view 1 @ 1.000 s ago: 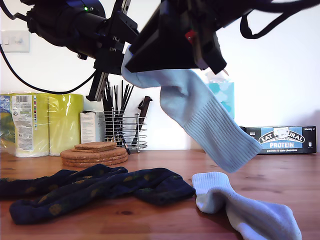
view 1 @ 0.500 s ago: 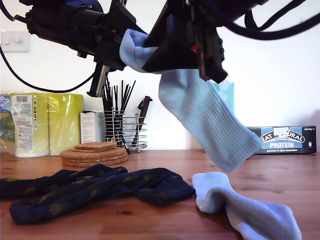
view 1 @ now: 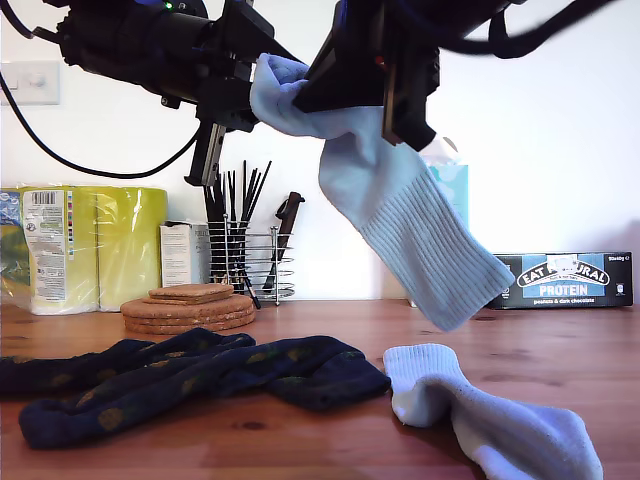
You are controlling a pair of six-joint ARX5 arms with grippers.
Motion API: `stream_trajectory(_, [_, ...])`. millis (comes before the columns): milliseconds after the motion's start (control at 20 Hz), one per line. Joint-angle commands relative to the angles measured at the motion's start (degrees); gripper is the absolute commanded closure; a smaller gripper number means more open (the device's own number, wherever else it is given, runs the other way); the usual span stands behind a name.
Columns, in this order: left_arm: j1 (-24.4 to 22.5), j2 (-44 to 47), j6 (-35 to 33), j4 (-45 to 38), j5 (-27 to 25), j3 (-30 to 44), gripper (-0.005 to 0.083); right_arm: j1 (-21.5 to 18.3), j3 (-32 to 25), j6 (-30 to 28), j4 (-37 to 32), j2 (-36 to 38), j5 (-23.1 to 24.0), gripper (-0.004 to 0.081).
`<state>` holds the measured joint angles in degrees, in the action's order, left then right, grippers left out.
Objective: Pair up the socks based on colour and pattern, by placing each sock on top of its pair
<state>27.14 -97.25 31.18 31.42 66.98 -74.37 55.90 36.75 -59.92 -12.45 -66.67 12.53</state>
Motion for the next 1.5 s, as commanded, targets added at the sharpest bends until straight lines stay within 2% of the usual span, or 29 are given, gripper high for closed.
stream_trajectory(0, [-1.0, -0.1, -0.2, -0.6, -0.7, 0.2, 0.0644, -0.3, 1.6, 2.9, -0.5, 0.7, 0.3, 0.0782])
stream_trajectory(100, [-2.8, -0.1, -2.2, -2.8, -2.6, 0.1, 0.0514, -0.3, 1.6, 5.4, 0.2, 1.9, 0.3, 0.0782])
stream_trajectory(200, [-5.4, -0.1, -5.8, -4.7, -3.5, 0.0, 0.0489, -0.3, 1.6, 8.9, 1.6, 3.8, 0.3, 0.0782])
stream_trajectory(250, [-6.8, -0.1, -7.0, -4.9, -4.0, 0.0, 0.0497, -0.3, 1.6, 10.6, 2.1, 4.7, 0.1, 0.0782])
stream_trajectory(300, [-8.5, 0.3, -9.1, -4.5, -4.9, -0.1, 0.0547, -0.8, 1.6, 12.1, 2.7, 5.7, -0.3, 0.0782])
stream_trajectory(400, [-11.2, 1.6, -13.9, -2.0, -8.6, -0.1, 0.0737, -2.0, 1.7, 16.4, 4.2, 7.3, -0.6, 0.0782])
stream_trajectory(450, [-12.3, 2.5, -16.7, 0.0, -11.5, -0.1, 0.08, -2.8, 2.2, 19.5, 5.6, 7.8, -0.6, 0.0782])
stream_trajectory(650, [-13.7, 7.2, -28.1, 8.4, -26.1, 0.0, 0.0793, -5.8, 5.9, 31.4, 13.0, 8.1, -0.8, 0.0782])
stream_trajectory(800, [-13.7, 11.0, -29.8, 11.5, -30.0, 0.0, 0.0793, -10.3, 6.8, 36.7, 13.7, 8.1, -4.4, 0.0782])
stream_trajectory(950, [-13.7, 15.2, -30.3, 13.1, -31.6, 1.2, 0.0793, -16.7, 6.8, 44.1, 14.1, 7.5, -12.3, 0.0782])
stream_trajectory(1100, [-13.7, 22.9, -30.7, 8.7, -34.0, 8.0, 0.0793, -22.1, 6.8, 49.4, 13.3, 6.0, -18.8, 0.0782])
stream_trajectory(1250, [-13.7, 32.8, -30.8, 2.5, -36.7, 17.6, 0.0793, -25.5, 6.9, 53.2, 12.9, 4.3, -24.0, 0.0783])
stream_trajectory(1450, [-13.7, 46.5, -31.2, -3.5, -37.9, 28.9, 0.0793, -28.1, 6.9, 53.9, 8.2, 0.1, -26.1, 0.0783])
